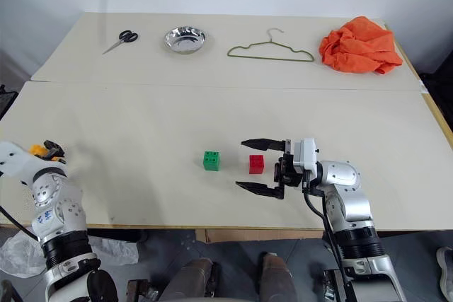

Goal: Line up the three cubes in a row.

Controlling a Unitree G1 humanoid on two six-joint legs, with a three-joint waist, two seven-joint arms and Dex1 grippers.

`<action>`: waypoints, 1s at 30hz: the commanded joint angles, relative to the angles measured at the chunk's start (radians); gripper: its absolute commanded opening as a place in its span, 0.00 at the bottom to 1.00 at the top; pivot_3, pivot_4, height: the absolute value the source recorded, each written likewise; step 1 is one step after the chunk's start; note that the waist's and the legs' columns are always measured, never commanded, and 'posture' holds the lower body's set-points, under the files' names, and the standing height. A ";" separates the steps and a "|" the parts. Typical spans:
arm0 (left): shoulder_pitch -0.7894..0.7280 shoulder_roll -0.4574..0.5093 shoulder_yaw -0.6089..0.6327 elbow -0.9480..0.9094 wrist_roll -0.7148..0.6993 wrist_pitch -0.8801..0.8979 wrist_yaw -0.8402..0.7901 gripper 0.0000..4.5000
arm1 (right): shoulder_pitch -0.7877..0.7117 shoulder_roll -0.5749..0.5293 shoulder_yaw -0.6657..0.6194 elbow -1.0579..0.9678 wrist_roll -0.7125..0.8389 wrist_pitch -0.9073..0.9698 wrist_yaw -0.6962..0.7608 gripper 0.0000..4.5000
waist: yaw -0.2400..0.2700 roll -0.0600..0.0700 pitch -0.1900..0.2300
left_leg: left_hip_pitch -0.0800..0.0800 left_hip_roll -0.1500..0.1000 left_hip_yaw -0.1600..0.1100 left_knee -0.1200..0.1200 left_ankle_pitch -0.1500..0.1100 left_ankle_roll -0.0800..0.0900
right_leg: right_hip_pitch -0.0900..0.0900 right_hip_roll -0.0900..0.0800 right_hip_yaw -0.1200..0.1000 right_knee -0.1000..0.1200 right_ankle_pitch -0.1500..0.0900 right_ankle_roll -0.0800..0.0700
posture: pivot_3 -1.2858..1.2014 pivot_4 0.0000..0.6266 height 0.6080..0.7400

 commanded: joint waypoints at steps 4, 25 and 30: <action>0.043 -0.014 0.008 -0.099 -0.009 0.011 -0.001 0.38 | -0.005 -0.012 -0.019 -0.032 0.018 0.005 -0.005 1.00 | 0.000 0.000 0.000 | 0.000 0.000 0.000 0.000 0.000 0.000 | 0.000 0.000 0.000 0.000 0.000 0.000 | 0.52 0.24 1.00; -0.223 0.542 -0.608 0.329 -0.137 -0.146 -1.869 0.33 | 0.130 -0.193 -0.188 -0.072 0.016 -0.006 -0.049 1.00 | -0.004 0.007 0.001 | -0.001 0.000 0.000 -0.002 0.001 0.000 | -0.001 0.002 -0.001 -0.001 -0.001 -0.002 | 0.52 0.24 1.00; -0.426 0.445 -0.705 0.699 0.009 -0.439 -2.059 0.33 | 0.221 -0.200 -0.220 -0.165 0.023 0.006 -0.107 1.00 | -0.007 0.006 0.002 | -0.001 -0.001 0.005 -0.002 0.000 0.002 | -0.002 0.004 -0.006 0.001 -0.001 -0.001 | 0.52 0.24 1.00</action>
